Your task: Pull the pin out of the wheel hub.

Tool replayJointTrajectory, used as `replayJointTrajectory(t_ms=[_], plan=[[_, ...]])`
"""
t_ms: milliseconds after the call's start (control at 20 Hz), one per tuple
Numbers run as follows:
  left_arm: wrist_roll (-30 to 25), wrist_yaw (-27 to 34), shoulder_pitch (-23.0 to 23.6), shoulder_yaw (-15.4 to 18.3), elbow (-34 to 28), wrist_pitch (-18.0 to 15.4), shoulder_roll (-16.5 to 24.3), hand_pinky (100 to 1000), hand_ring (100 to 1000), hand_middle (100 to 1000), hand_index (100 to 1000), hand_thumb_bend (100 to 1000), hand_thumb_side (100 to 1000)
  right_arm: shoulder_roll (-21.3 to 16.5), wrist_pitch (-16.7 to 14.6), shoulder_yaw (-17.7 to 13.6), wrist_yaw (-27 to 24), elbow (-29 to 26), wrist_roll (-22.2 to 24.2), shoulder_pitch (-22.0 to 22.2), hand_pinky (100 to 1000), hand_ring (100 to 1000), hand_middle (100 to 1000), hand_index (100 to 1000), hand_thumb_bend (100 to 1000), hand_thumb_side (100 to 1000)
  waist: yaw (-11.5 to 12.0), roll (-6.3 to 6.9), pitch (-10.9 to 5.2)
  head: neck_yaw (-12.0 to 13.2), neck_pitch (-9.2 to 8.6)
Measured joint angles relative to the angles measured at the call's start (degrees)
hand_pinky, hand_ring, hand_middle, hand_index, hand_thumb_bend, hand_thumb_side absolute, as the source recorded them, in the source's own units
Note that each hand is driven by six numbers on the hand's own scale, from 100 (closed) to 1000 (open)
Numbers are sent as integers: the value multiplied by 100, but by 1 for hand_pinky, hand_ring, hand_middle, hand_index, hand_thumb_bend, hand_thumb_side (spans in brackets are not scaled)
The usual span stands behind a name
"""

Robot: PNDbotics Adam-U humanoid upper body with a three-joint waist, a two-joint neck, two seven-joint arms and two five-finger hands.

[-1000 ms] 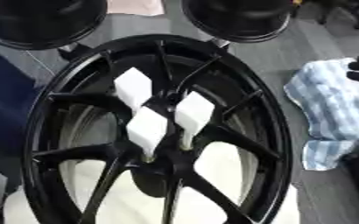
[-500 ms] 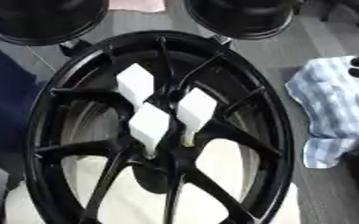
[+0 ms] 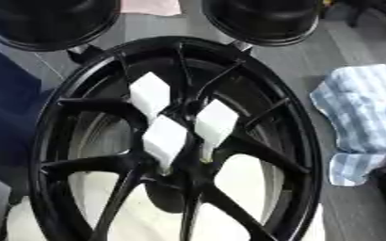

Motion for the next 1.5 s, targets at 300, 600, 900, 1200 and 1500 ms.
replayJointTrajectory(t_ms=[300, 600, 900, 1200, 1500], plan=[[-21, 60, -2, -1, 0, -5, 107, 898, 753, 629, 774, 100, 726, -1039, -200, 85, 754, -5, 942, -233, 820, 835, 766, 749, 450, 313, 25, -72, -44, -179, 319], [-35, 81, -2, -2, 0, 1, 145, 897, 753, 629, 774, 100, 722, -1726, -450, 540, 1384, -36, 1735, -626, 824, 839, 775, 771, 456, 280, 69, -123, -68, -356, 401], [-42, 113, -8, -2, 0, -4, 191, 897, 753, 629, 774, 100, 719, -2017, -598, 967, 1507, -39, 2204, -1106, 826, 840, 776, 778, 462, 265, 121, -146, -74, -447, 403], [-82, 124, -59, -37, 0, 4, 222, 896, 753, 628, 773, 100, 720, -2066, -632, 1281, 1539, -40, 2494, -1556, 822, 831, 767, 779, 455, 229, 299, -195, -73, -618, 403], [-98, 101, -63, -40, 0, 11, 236, 896, 753, 627, 773, 100, 721, -1927, -444, 1594, 1362, -41, 2755, -2348, 812, 815, 757, 766, 458, 215, 393, -250, -34, -747, 386]])
